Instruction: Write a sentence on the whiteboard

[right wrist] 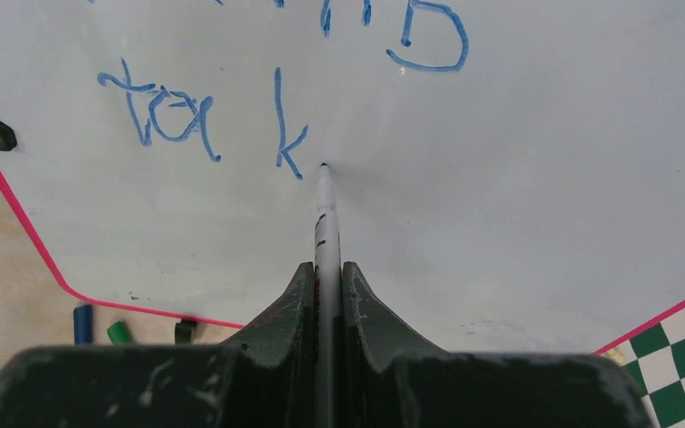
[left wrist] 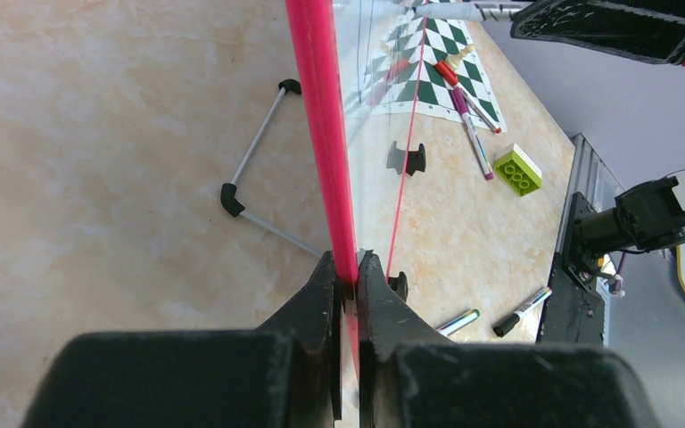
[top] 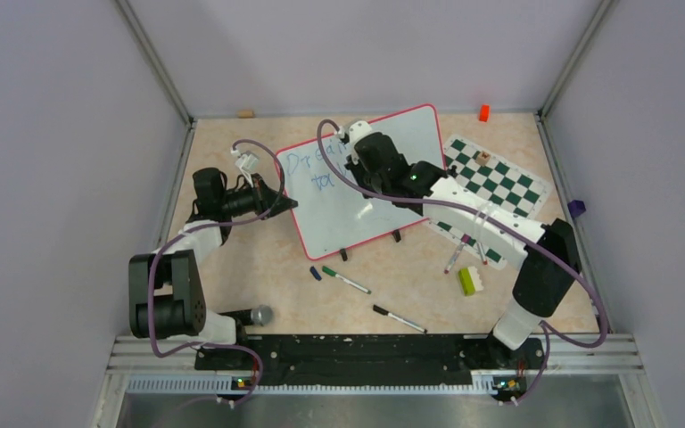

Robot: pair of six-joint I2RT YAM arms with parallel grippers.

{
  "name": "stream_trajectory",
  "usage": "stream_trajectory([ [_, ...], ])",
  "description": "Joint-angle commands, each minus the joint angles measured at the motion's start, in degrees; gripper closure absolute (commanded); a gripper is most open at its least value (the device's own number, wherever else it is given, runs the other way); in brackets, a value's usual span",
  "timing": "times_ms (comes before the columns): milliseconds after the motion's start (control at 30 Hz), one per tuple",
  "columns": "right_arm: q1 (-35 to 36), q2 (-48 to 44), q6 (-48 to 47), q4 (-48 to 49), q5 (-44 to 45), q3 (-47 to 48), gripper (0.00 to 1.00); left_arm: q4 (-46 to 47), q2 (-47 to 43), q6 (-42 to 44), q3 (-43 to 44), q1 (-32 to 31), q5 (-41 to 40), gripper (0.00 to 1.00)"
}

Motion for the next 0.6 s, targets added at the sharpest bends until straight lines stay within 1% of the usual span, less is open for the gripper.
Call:
stream_trajectory([
  [0, -0.3, 1.3, -0.5, 1.5, 0.2, 3.5, 1.00, 1.1, -0.6, 7.4, -1.5, -0.4, -3.0, 1.00],
  [567, -1.1, 1.6, 0.0, 0.9, 4.8, 3.0, 1.00, 1.0, -0.6, 7.5, -1.4, -0.5, -3.0, 1.00],
])
